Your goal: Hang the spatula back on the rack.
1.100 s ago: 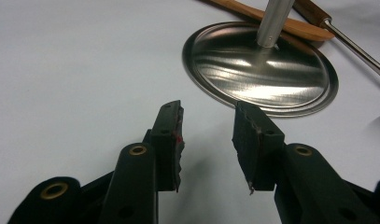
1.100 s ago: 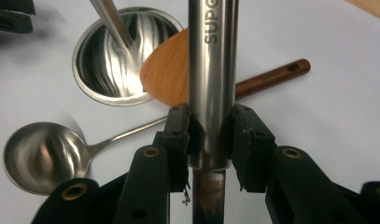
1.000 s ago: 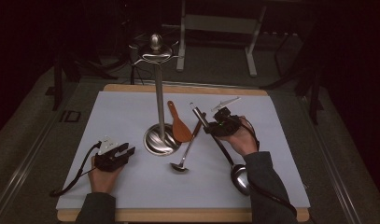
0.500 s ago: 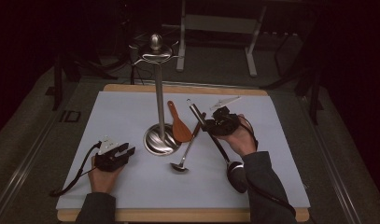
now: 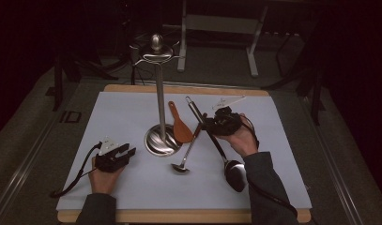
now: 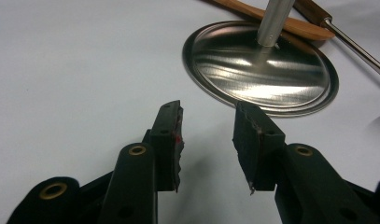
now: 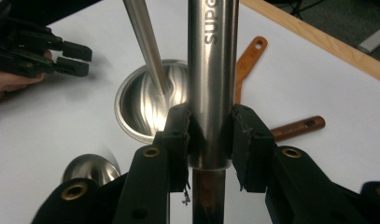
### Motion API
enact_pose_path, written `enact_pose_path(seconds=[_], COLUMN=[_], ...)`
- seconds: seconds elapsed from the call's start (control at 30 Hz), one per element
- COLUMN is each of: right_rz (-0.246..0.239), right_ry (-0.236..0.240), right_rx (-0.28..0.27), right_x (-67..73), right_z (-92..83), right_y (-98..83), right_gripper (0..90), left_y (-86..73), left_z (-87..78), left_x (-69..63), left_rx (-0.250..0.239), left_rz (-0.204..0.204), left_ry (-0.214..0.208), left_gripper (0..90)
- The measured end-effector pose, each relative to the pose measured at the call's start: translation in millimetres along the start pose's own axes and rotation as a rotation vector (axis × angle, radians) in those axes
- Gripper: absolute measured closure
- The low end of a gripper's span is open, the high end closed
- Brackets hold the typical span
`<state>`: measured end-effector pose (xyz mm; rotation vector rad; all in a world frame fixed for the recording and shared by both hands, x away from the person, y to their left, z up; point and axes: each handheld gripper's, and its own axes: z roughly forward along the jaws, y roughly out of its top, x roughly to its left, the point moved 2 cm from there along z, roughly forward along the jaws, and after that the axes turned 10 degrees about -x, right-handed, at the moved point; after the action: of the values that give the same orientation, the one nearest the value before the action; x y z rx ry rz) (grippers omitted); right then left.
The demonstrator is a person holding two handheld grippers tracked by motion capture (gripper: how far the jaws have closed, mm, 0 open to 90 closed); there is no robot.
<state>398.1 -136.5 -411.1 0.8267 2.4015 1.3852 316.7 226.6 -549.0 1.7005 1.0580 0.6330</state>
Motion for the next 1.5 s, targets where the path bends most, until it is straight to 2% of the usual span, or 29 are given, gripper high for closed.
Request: enact_pose_path(seconds=[0.4,0.67,1.2,1.5], right_rz=[-0.022,-0.063,-0.086,-0.120], right_ry=[0.011,0.048,0.065,0.078], right_rx=[-0.058,-0.115,-0.181,-0.235], right_x=[7.4,15.1,25.1,33.3], right_z=[-4.0,-7.9,-14.2,-16.8], right_y=[6.0,11.2,21.0,26.4], right_gripper=[69.1,69.2,69.2,69.3], left_y=[0.0,0.0,0.0,0.0], left_z=[0.0,0.1,0.0,0.0], left_x=[0.0,0.0,0.0,0.0], left_rx=[0.002,0.000,0.002,0.001], left_rz=[0.000,0.000,0.000,0.000], left_ry=[0.001,0.001,0.002,0.002], left_gripper=[62.0,62.0,62.0,61.9])
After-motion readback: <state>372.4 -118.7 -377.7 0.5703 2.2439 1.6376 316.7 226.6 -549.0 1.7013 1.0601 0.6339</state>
